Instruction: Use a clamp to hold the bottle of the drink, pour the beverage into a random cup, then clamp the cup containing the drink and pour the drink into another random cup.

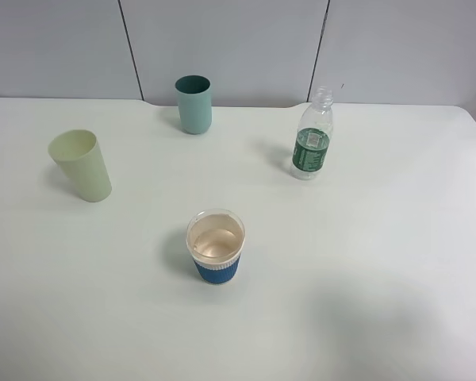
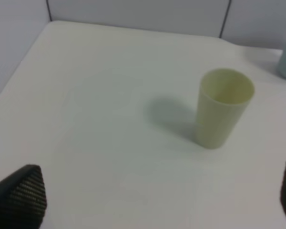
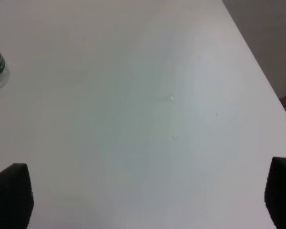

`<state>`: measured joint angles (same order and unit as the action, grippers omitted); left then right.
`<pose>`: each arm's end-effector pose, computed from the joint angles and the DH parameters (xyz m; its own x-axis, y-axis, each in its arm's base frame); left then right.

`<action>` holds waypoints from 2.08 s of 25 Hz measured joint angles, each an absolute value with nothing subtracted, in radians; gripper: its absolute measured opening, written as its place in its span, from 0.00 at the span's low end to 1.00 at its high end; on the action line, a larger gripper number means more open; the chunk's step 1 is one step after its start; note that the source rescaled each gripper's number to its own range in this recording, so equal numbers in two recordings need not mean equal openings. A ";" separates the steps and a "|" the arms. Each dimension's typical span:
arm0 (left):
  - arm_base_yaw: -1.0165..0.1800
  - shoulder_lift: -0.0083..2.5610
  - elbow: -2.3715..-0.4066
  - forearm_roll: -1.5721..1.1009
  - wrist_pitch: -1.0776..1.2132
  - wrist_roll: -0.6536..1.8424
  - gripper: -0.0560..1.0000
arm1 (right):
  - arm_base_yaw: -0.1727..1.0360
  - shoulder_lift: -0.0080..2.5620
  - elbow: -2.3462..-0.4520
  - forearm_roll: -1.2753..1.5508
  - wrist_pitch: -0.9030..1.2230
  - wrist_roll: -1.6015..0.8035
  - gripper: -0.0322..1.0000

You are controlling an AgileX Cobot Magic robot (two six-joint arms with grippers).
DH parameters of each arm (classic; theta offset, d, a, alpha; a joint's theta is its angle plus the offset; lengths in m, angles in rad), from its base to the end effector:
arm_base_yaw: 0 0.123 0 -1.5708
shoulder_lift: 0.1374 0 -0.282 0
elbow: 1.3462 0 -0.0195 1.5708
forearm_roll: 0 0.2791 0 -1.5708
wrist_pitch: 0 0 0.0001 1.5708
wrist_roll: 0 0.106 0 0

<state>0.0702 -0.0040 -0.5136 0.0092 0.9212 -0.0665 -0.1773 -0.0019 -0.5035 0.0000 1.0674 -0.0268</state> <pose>0.0396 0.0036 0.3022 -0.3051 -0.0825 -0.9487 -0.0958 0.9938 -0.0556 0.0349 -0.0063 0.2846 -0.4546 0.0542 -0.8891 0.1643 0.9861 -0.0238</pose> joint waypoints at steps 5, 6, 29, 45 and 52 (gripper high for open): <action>0.070 -0.004 -0.525 -0.038 0.964 -0.014 1.00 | -0.177 -0.002 -0.503 0.000 1.067 -0.027 0.97; 0.070 -0.004 -0.525 -0.038 0.988 -0.011 1.00 | -0.177 -0.002 -0.503 0.000 1.067 -0.027 0.97; 0.070 -0.004 -0.500 -0.047 1.055 0.000 1.00 | -0.177 -0.002 -0.503 0.000 1.067 -0.024 0.97; 0.017 -0.004 -0.500 -0.049 1.055 0.000 1.00 | -0.177 -0.002 -0.503 0.000 1.067 -0.020 0.97; 0.017 -0.004 -0.500 -0.049 1.055 0.000 1.00 | -0.177 -0.002 -0.503 0.000 1.067 -0.020 0.97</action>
